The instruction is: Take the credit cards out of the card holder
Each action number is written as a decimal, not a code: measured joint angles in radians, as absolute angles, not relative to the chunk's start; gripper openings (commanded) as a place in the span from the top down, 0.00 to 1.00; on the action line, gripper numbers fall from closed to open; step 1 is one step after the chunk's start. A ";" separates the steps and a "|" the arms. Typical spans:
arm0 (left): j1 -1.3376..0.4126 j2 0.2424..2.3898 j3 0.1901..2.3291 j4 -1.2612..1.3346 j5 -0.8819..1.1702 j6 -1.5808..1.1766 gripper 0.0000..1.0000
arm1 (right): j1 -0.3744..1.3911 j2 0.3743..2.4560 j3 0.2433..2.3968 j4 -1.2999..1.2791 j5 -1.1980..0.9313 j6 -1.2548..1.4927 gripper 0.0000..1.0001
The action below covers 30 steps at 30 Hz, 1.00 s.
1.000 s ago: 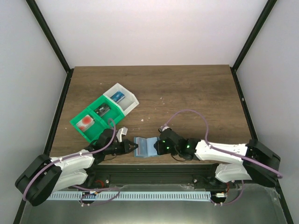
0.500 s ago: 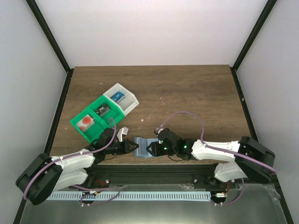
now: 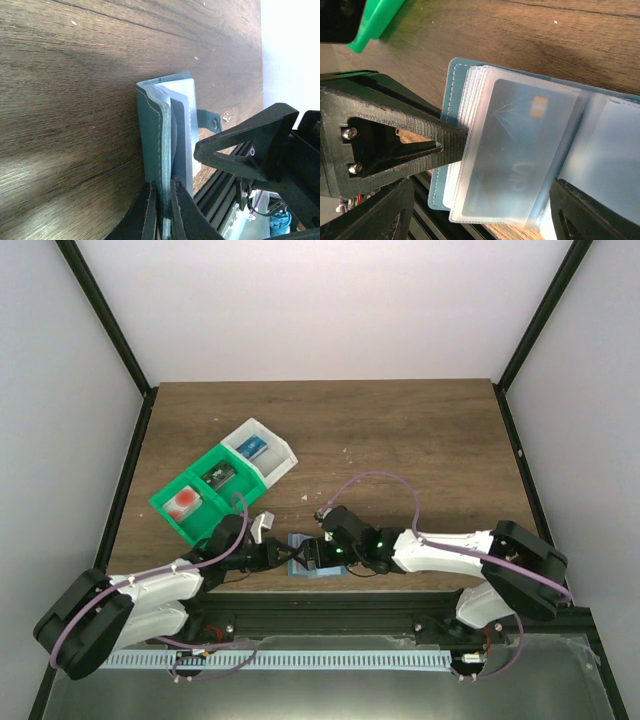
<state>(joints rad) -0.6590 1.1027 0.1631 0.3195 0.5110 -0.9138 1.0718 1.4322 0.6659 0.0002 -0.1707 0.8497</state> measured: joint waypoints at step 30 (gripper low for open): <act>-0.659 1.082 0.163 0.316 0.517 -0.940 1.00 | 1.098 1.467 0.733 -0.217 0.002 0.850 0.31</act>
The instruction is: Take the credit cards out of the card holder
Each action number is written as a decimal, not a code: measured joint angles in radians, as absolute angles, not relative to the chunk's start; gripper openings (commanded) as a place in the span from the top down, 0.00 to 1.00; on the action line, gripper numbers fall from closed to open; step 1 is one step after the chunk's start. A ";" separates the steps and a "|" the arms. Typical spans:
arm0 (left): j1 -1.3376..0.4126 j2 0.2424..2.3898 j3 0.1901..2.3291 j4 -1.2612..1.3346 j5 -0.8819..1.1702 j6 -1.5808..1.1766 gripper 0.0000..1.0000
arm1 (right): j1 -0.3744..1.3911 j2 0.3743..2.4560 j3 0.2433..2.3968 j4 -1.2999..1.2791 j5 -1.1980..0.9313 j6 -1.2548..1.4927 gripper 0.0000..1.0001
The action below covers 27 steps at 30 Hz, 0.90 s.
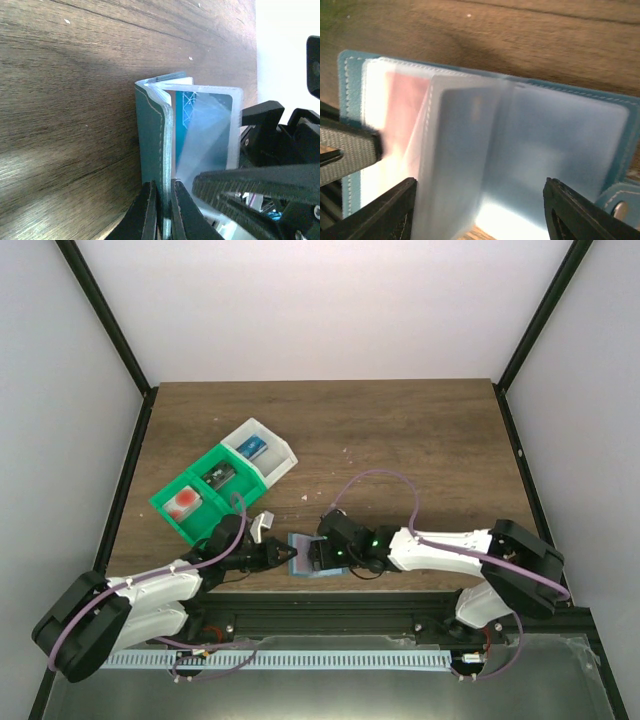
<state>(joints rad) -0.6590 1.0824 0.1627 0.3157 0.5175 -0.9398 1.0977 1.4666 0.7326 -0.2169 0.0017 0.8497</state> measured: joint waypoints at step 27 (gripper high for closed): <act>-0.659 1.085 0.230 0.228 0.522 -0.878 0.42 | 1.095 1.284 0.699 -0.286 0.093 0.850 0.69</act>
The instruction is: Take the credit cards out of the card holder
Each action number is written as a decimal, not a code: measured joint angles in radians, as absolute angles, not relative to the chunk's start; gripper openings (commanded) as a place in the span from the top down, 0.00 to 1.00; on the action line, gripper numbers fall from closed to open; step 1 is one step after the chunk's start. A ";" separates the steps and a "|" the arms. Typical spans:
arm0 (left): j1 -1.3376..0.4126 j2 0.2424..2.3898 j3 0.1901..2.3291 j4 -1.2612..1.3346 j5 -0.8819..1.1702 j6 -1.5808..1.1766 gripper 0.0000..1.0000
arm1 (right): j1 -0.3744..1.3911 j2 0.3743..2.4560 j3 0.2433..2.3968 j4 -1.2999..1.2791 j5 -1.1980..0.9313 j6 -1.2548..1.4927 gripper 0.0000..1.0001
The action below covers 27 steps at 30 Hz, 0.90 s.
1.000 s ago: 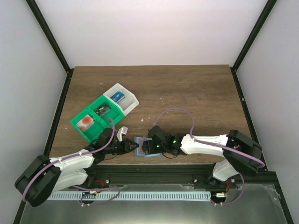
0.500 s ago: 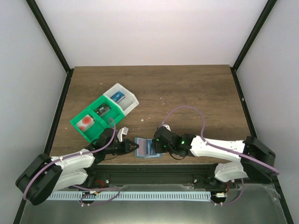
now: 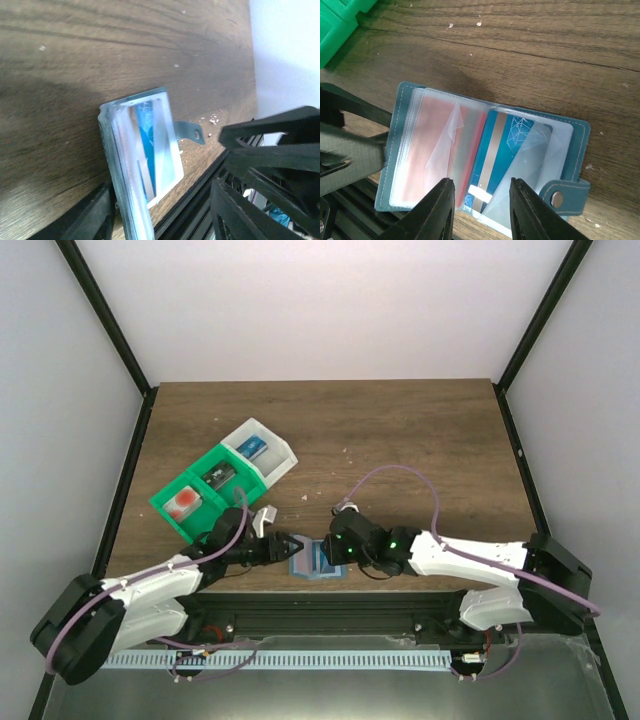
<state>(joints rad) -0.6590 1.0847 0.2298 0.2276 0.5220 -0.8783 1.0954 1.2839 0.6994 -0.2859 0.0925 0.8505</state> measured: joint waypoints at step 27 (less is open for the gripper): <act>-0.736 1.103 0.285 0.318 0.505 -0.973 0.39 | 1.042 1.372 0.561 -0.037 -0.023 0.854 0.77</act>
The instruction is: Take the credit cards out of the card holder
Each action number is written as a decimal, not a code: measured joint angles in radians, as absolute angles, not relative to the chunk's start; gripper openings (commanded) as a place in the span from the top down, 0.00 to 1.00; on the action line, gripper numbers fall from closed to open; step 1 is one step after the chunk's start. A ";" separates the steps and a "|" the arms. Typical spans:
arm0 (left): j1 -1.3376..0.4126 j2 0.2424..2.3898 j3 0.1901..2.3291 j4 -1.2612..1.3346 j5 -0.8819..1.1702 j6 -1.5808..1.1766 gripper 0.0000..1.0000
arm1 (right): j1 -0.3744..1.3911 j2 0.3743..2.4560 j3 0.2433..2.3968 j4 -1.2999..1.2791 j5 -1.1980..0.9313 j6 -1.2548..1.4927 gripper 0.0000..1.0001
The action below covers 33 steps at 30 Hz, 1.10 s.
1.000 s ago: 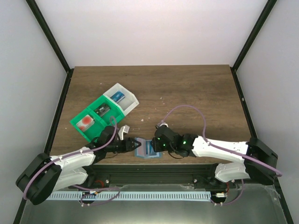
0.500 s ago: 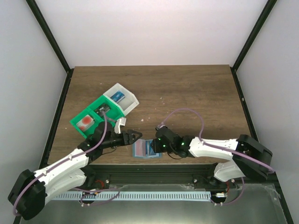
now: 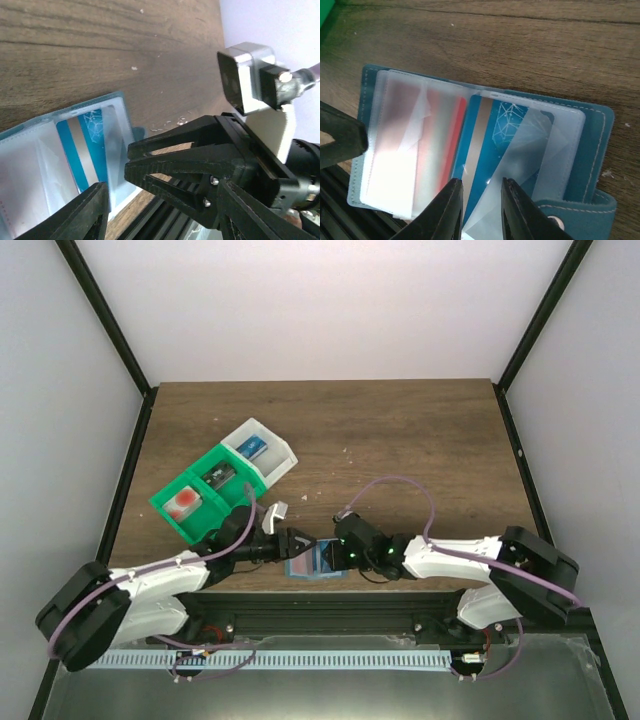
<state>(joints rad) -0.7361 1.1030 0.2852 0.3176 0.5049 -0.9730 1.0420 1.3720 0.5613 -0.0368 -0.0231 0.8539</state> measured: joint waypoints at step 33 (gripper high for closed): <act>-0.801 1.307 0.226 0.608 0.479 -1.018 0.50 | 1.039 1.395 0.476 0.084 -0.020 0.915 0.80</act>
